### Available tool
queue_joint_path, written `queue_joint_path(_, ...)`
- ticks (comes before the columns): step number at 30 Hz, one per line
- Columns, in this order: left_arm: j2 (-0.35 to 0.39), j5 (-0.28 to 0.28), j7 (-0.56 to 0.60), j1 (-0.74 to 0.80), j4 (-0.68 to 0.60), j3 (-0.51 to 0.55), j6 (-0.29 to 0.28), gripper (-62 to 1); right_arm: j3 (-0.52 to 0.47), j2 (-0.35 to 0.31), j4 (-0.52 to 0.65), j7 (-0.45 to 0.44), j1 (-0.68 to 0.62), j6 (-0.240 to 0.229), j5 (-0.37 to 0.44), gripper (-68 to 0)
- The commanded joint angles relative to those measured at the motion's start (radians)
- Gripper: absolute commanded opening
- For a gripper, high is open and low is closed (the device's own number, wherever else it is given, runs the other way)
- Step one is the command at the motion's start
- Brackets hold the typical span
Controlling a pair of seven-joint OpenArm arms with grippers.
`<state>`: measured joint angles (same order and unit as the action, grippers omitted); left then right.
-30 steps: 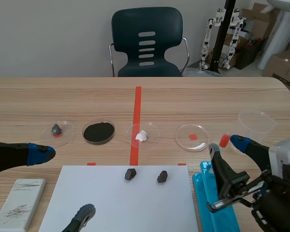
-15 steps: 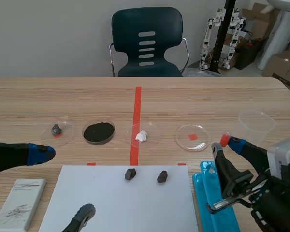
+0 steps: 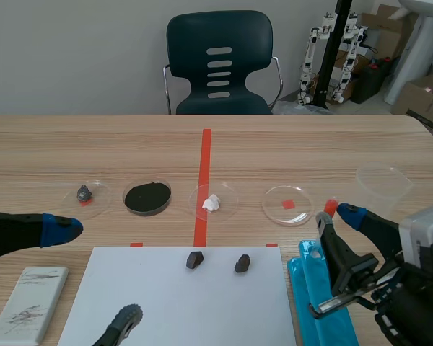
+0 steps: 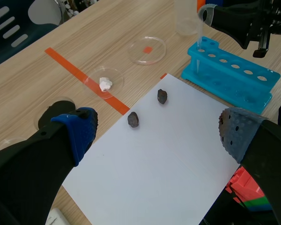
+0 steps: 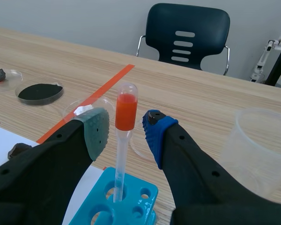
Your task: Pick up the dropper by the top with the right hand
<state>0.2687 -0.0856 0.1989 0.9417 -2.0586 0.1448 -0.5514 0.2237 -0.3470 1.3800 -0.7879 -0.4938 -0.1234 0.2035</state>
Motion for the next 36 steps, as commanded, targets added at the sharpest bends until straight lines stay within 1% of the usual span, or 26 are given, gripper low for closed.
queue_joint_path(1, -0.002, 0.014, 0.014, 0.003, -0.003, 0.002, 0.002, -6.7, -0.013, -0.013, 0.013, -0.018, 0.014, 0.003, 0.002, -44.7)
queue_joint_path(8, -0.002, 0.014, 0.014, 0.003, -0.003, 0.002, 0.002, -6.7, -0.018, -0.013, 0.013, -0.007, 0.031, 0.003, -0.018, -44.4)
queue_joint_path(19, -0.002, 0.014, 0.014, 0.003, -0.003, 0.002, 0.002, -6.7, -0.018, -0.013, 0.013, 0.003, 0.051, 0.002, -0.017, -44.4)
queue_joint_path(23, -0.002, 0.014, 0.014, 0.003, -0.003, 0.002, 0.002, -6.7, -0.018, -0.013, 0.013, -0.005, 0.045, 0.003, -0.017, -44.5)
queue_joint_path(26, -0.002, 0.014, 0.014, 0.003, -0.003, 0.002, 0.002, -6.7, -0.018, -0.013, 0.013, -0.034, 0.038, 0.003, -0.016, -44.5)
queue_joint_path(36, -0.002, 0.014, 0.014, 0.003, -0.003, 0.002, 0.002, -6.7, -0.018, -0.013, 0.013, -0.023, 0.020, 0.003, -0.016, -44.5)
